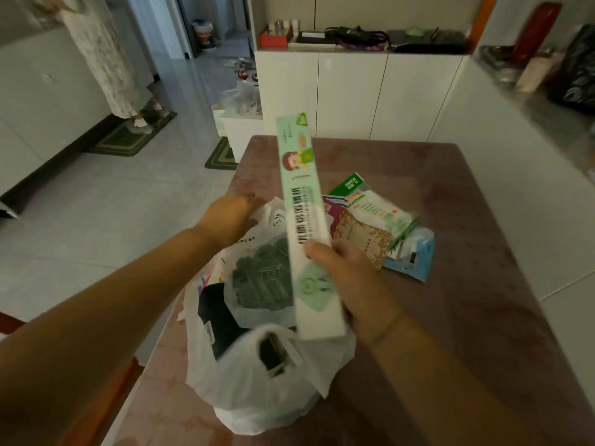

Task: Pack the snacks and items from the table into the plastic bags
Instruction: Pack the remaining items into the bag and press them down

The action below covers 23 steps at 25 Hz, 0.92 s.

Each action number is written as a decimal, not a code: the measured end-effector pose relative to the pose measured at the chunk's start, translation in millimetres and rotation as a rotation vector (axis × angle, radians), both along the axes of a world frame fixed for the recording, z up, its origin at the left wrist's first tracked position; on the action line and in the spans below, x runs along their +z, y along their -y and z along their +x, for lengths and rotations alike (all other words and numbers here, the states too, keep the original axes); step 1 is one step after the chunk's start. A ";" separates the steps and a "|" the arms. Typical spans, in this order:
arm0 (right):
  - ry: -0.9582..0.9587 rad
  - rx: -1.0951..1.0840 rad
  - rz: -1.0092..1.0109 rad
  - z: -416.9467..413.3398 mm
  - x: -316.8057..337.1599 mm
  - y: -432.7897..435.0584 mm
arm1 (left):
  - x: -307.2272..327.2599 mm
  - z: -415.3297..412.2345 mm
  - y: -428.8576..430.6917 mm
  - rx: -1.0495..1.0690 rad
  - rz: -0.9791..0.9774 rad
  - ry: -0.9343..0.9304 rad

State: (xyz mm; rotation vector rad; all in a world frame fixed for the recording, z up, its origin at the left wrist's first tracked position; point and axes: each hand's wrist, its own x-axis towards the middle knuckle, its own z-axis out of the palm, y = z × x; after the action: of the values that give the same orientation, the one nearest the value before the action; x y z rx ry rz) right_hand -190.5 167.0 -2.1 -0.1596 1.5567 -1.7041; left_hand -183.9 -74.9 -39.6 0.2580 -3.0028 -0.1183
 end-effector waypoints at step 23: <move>-0.542 0.614 0.752 54.1 -39.0 -16.5 | 20.8 -13.7 6.4 0.579 0.867 -0.345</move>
State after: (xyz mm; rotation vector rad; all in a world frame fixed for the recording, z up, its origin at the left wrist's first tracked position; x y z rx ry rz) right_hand -136.4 183.5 -41.1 -0.6652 2.1450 -0.5546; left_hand -197.6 -81.4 -18.8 1.0263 -2.2390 -1.2341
